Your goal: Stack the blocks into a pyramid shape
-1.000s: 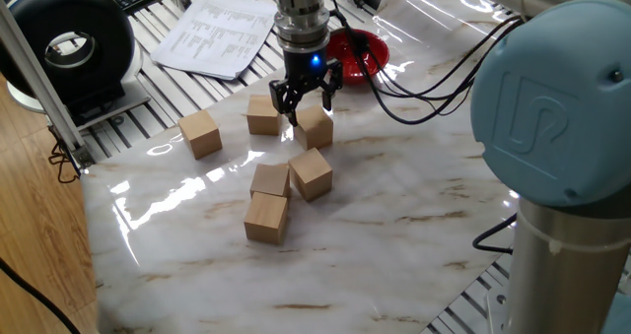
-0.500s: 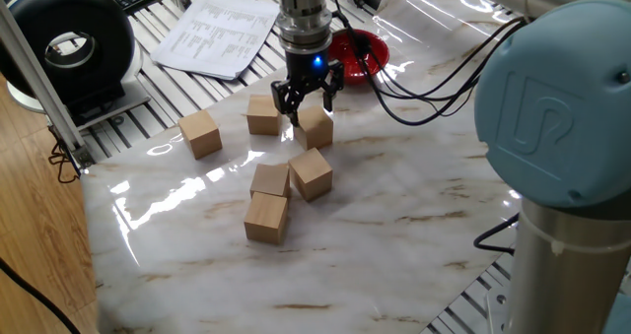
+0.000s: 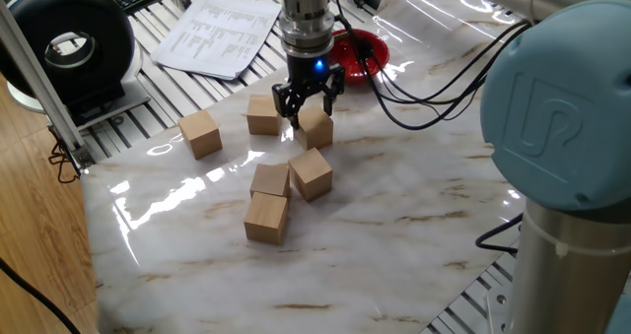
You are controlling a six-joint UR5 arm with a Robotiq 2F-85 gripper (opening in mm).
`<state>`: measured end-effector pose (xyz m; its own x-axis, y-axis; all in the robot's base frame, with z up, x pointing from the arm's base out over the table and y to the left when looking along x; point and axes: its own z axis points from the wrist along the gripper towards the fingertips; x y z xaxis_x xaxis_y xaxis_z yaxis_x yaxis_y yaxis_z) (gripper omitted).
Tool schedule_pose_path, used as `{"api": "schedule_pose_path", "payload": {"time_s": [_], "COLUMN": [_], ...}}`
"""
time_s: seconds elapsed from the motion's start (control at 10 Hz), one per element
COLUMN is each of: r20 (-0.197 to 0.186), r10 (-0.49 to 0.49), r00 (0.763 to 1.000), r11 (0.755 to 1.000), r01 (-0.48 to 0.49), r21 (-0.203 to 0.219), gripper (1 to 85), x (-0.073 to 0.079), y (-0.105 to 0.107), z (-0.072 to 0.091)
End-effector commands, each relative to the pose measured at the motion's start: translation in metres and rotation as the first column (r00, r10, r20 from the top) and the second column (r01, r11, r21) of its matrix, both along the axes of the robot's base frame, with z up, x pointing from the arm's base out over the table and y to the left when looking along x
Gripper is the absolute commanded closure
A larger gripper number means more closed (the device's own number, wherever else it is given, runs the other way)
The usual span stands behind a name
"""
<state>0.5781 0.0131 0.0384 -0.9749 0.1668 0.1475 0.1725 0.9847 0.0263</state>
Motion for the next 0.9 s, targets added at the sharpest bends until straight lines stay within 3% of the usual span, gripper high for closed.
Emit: {"api": "schedule_pose_path", "payload": {"time_s": [0.0, 0.3, 0.4, 0.6, 0.8], "r20": [0.027, 0.051, 0.059, 0.07, 0.05], "r10": [-0.008, -0.019, -0.037, -0.11, -0.18], "r00": [1.0, 0.999, 0.998, 0.991, 0.982], "r11": [1.0, 0.999, 0.999, 0.994, 0.984], "r01": [0.007, 0.018, 0.035, 0.109, 0.179], "r21": [0.015, 0.031, 0.03, 0.027, 0.017], "gripper": [17.7, 18.3, 24.0, 46.3, 54.3], "x": [0.003, 0.008, 0.011, 0.016, 0.015], "y": [0.004, 0.008, 0.008, 0.007, 0.008], "z": [-0.008, -0.008, -0.008, -0.007, 0.001]}}
